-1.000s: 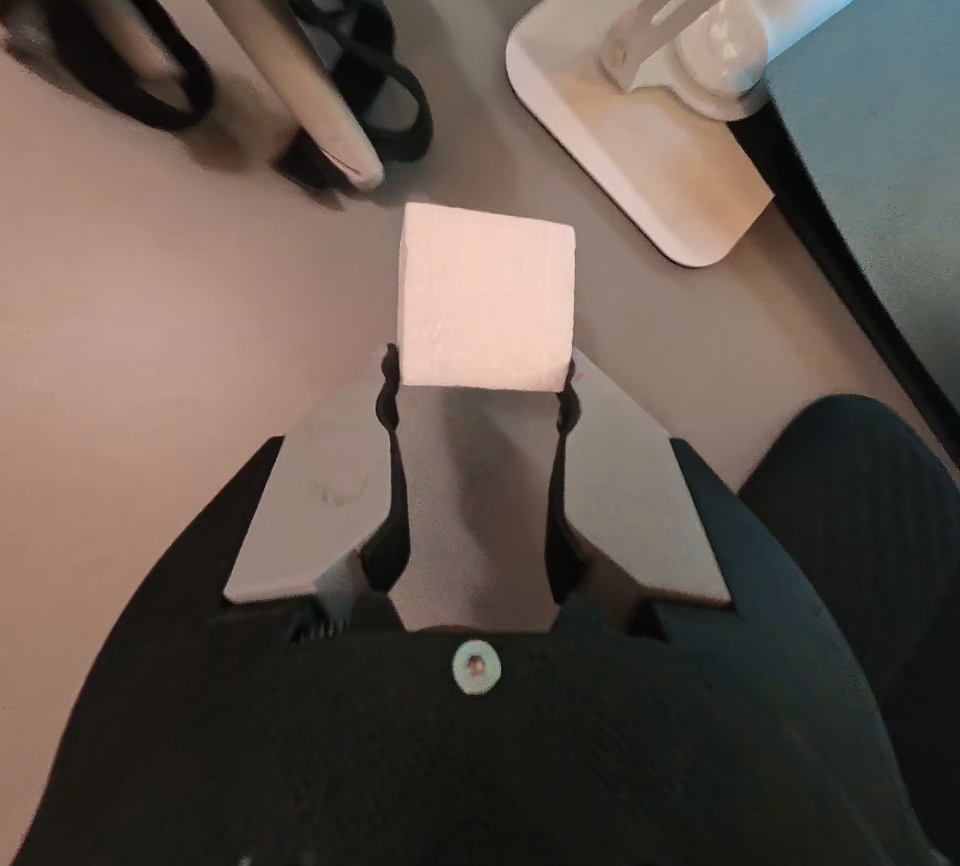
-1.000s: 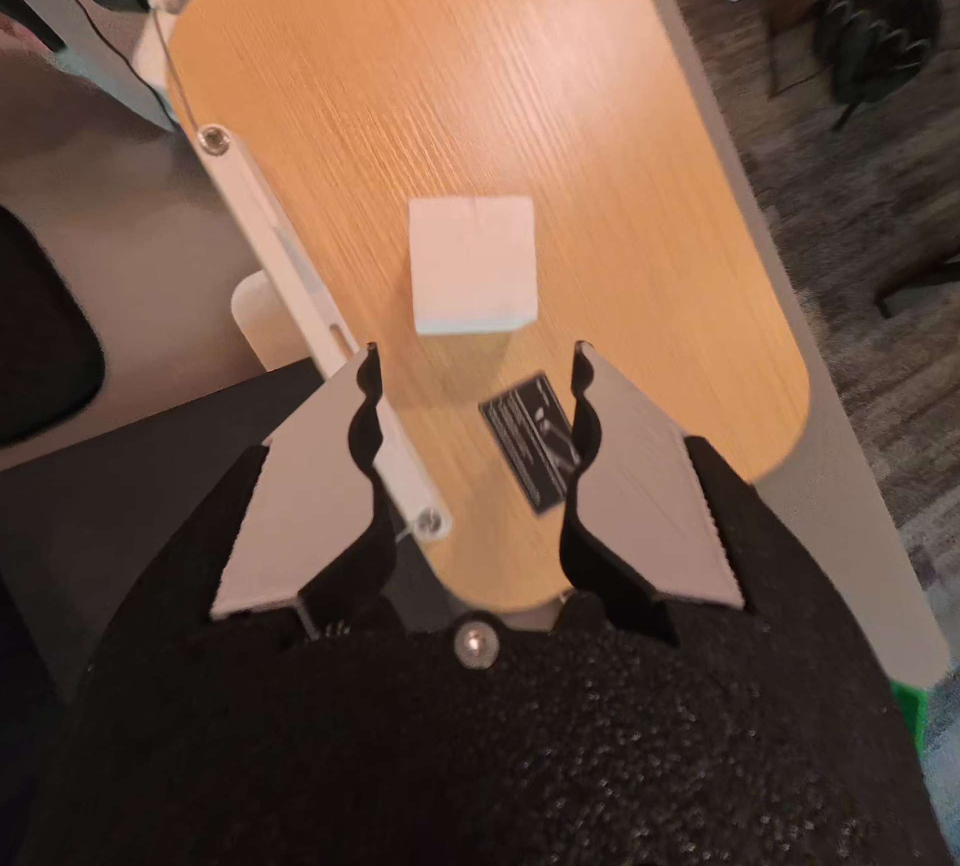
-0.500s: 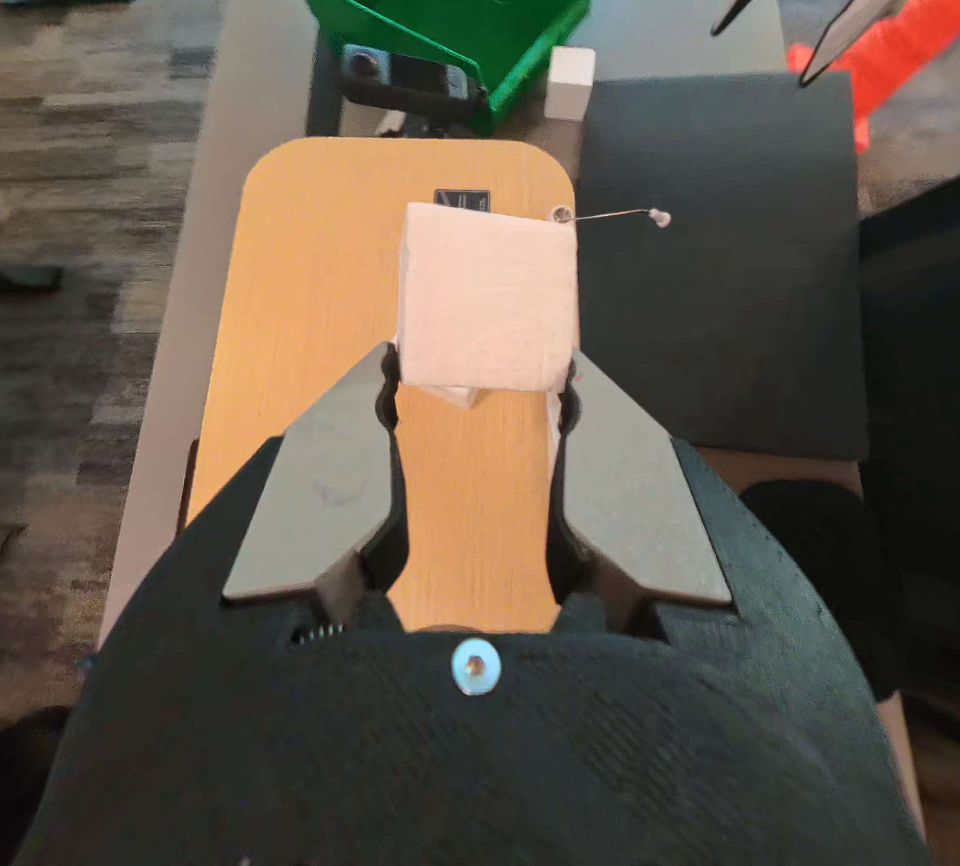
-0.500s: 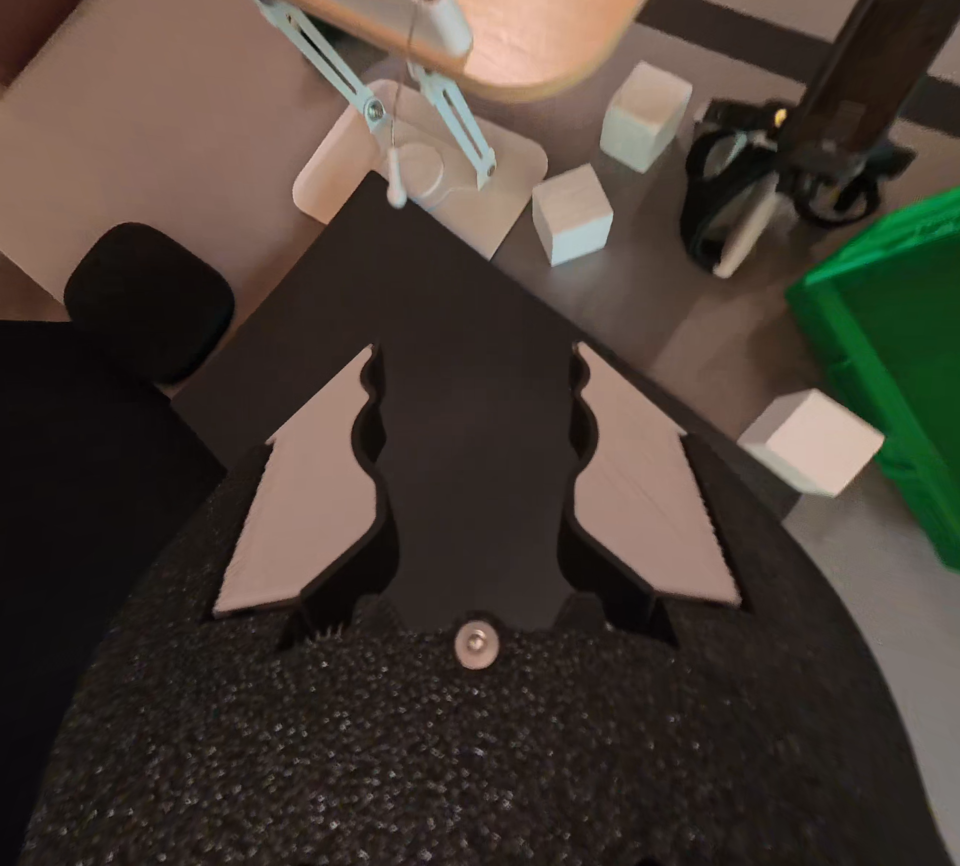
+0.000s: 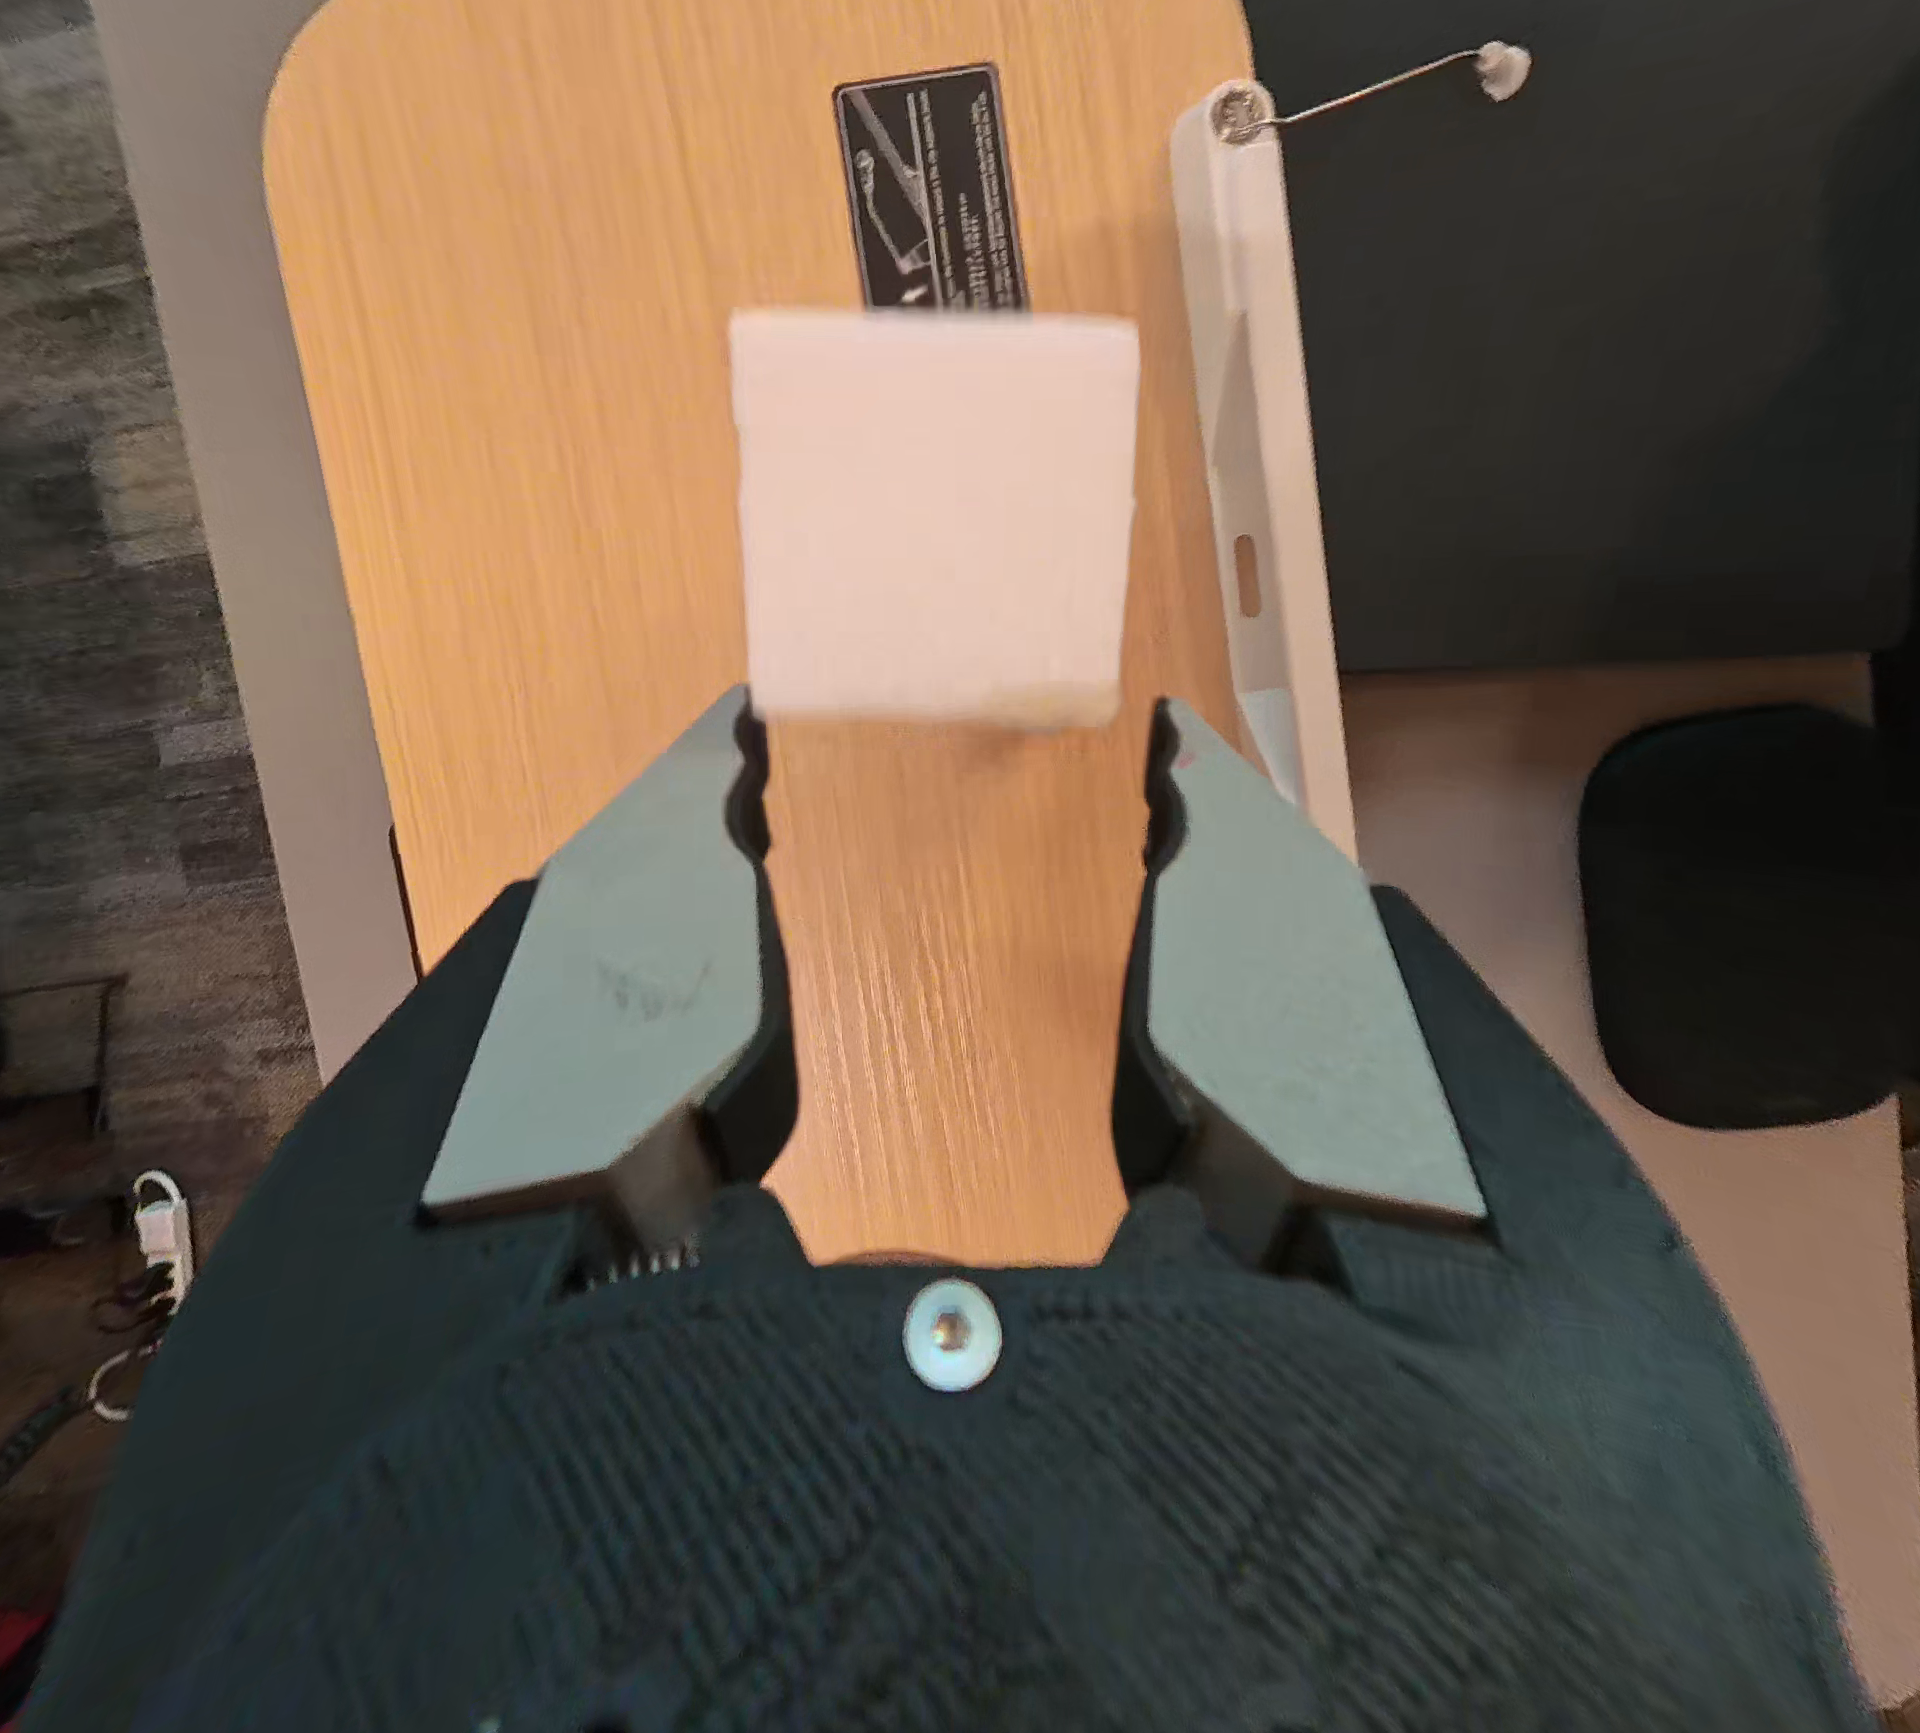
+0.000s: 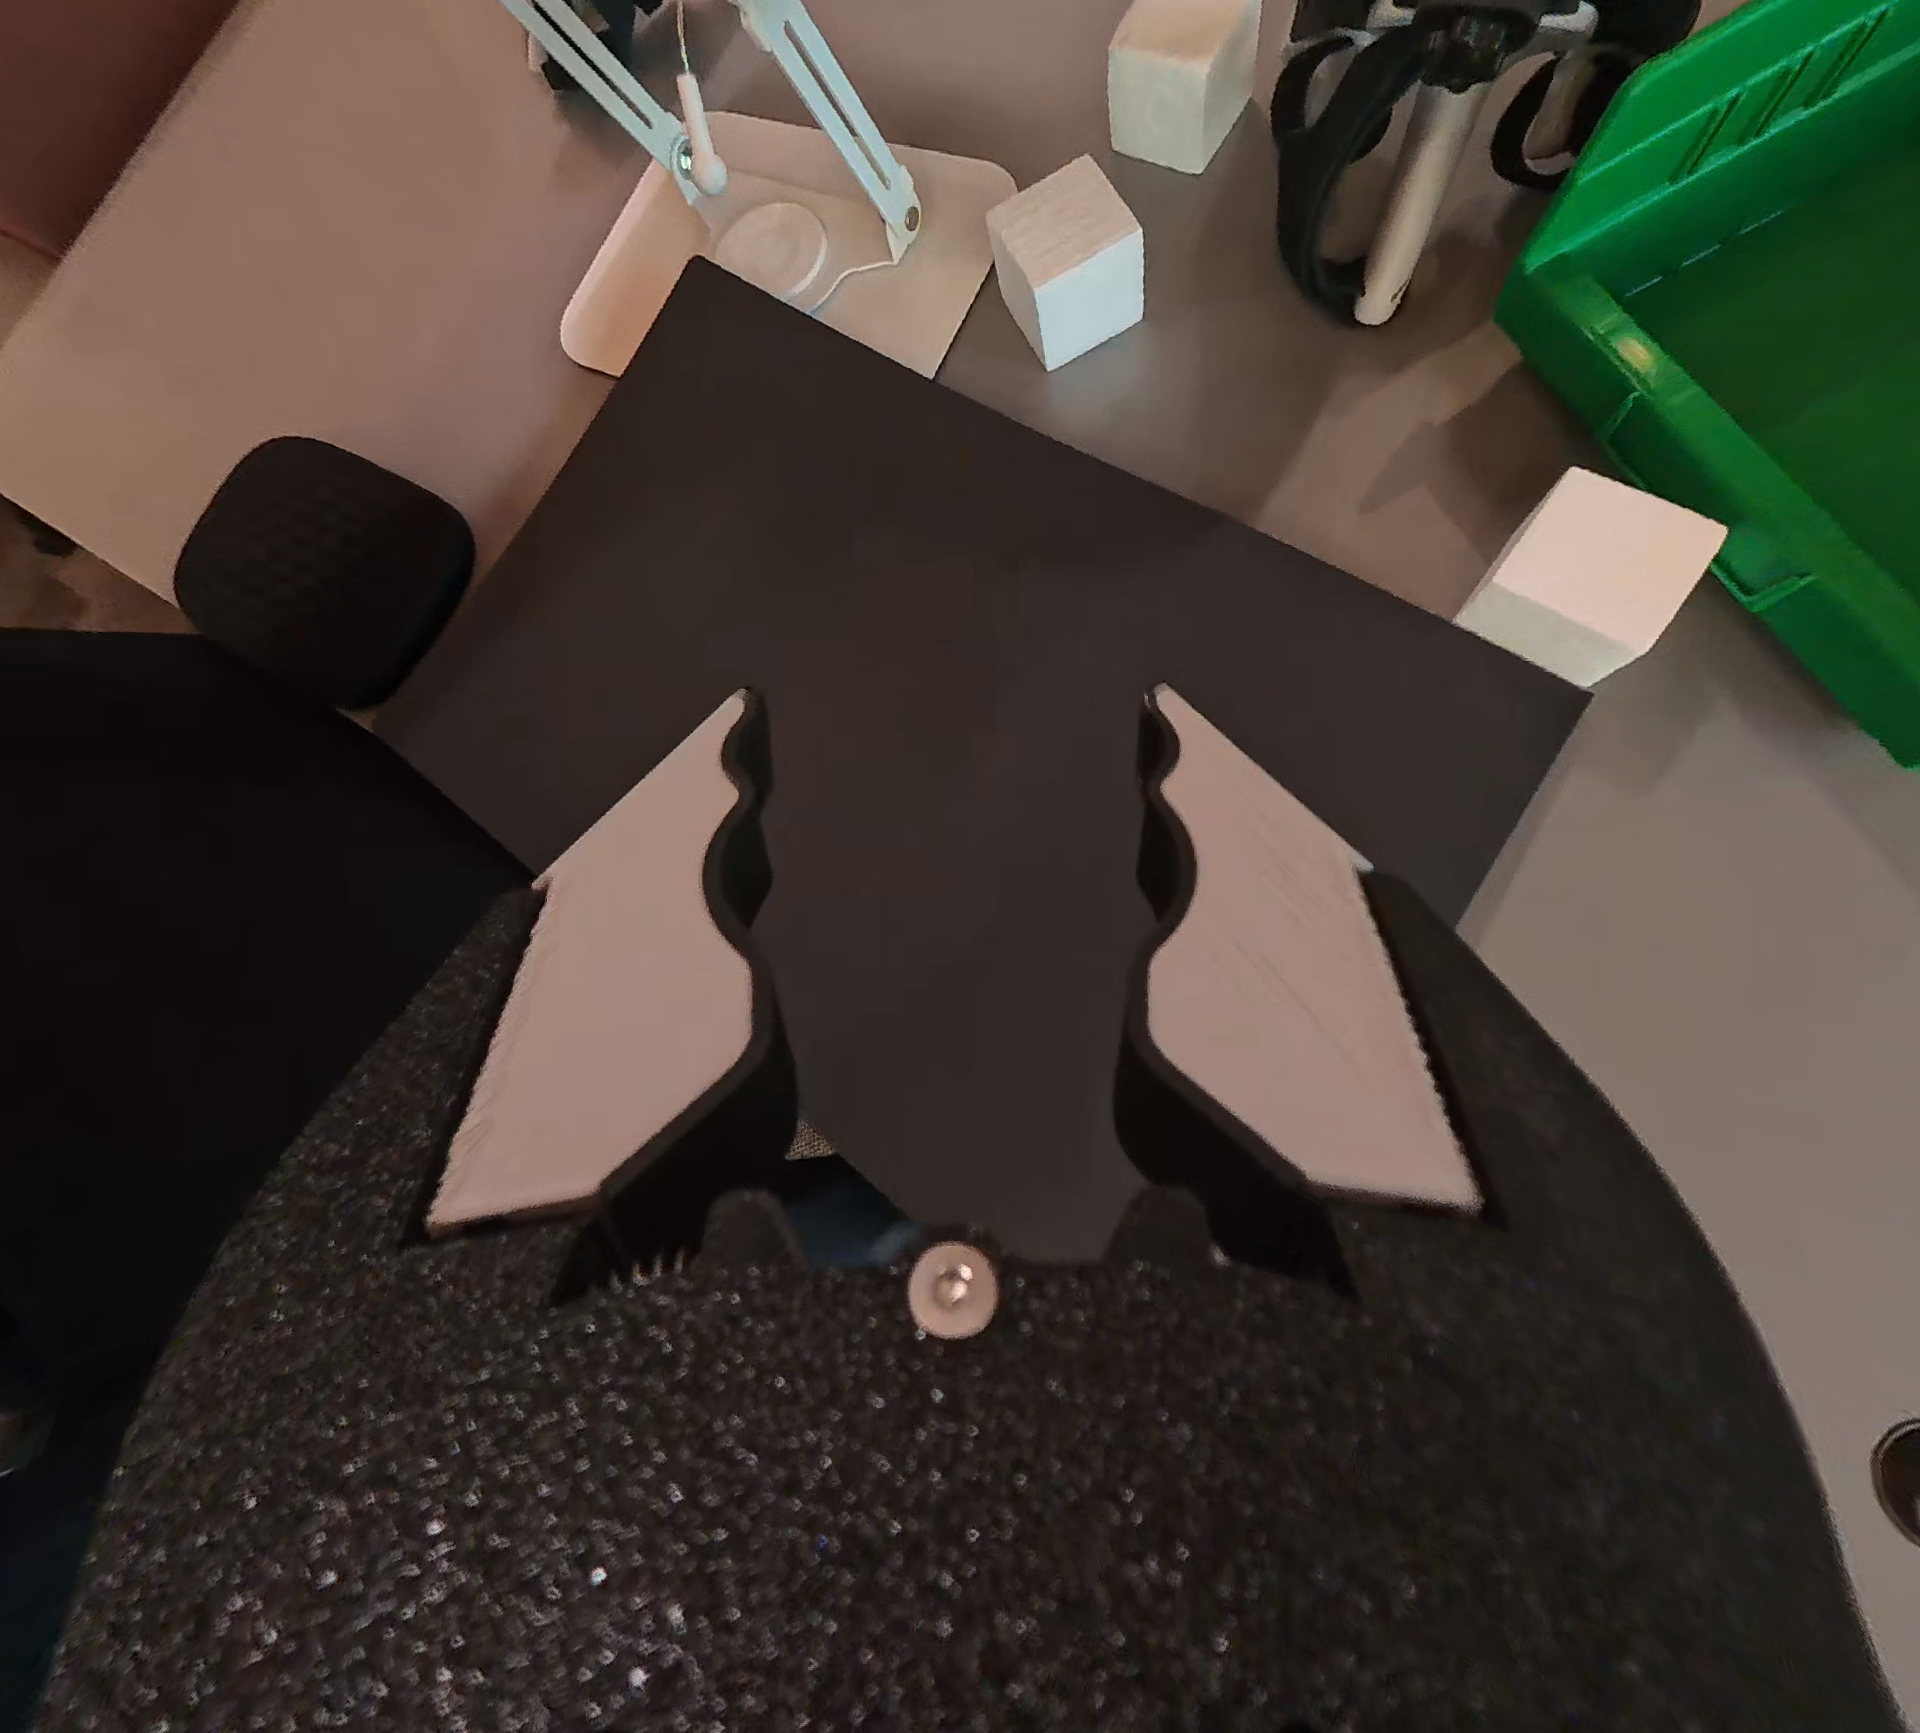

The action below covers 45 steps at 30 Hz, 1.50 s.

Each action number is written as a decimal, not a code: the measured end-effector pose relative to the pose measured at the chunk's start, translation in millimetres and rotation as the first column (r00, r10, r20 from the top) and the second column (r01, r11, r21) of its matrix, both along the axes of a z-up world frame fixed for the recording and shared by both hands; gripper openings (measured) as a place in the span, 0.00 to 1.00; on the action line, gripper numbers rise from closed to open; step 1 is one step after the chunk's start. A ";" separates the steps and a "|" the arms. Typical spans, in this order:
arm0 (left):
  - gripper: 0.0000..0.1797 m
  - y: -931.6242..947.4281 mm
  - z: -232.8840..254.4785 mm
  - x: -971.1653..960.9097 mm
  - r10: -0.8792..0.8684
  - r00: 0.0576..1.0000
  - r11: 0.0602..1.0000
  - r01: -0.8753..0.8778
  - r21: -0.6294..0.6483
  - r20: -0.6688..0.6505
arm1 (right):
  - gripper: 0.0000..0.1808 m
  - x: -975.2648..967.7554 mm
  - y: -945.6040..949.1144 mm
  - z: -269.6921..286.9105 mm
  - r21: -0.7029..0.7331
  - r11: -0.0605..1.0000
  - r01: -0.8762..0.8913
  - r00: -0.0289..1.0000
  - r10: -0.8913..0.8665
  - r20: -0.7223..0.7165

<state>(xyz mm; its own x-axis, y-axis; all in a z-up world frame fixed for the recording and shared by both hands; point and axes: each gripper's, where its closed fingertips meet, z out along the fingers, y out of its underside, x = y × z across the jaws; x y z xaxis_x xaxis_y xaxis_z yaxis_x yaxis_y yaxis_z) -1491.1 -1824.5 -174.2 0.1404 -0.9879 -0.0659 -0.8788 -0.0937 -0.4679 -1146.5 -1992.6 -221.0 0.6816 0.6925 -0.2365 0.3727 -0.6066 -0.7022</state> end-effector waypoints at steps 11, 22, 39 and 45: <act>0.42 -51.5 15.9 -25.0 0.179 0.971 0.982 -0.185 0.025 0.161 | 0.39 -17.7 27.1 -1.4 -0.004 0.998 -0.067 0.998 0.067 0.006; 0.39 -241.3 -4.8 70.8 0.535 0.798 0.844 -0.520 -0.132 0.278 | 0.49 -139.7 161.2 -93.8 0.094 0.927 -0.363 0.925 0.348 0.151; 0.36 -345.0 -10.8 191.2 0.886 0.253 0.352 -0.913 -0.208 0.389 | 0.31 -137.6 166.4 61.0 0.214 0.801 -0.559 0.803 0.587 -0.099; 0.35 -388.1 -6.1 217.6 0.853 0.168 0.304 -0.930 -0.208 0.495 | 0.30 -242.0 162.2 143.1 0.260 0.684 -0.682 0.719 0.692 0.062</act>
<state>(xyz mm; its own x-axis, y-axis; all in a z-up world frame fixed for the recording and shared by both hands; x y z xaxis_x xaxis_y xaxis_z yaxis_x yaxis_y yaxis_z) -1273.5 -2212.6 -180.3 0.9637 -0.1522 0.2193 0.0929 -0.5788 -0.8101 -1388.5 -1830.4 -77.9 -0.0144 0.9999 -0.0055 0.5851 0.0039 -0.8109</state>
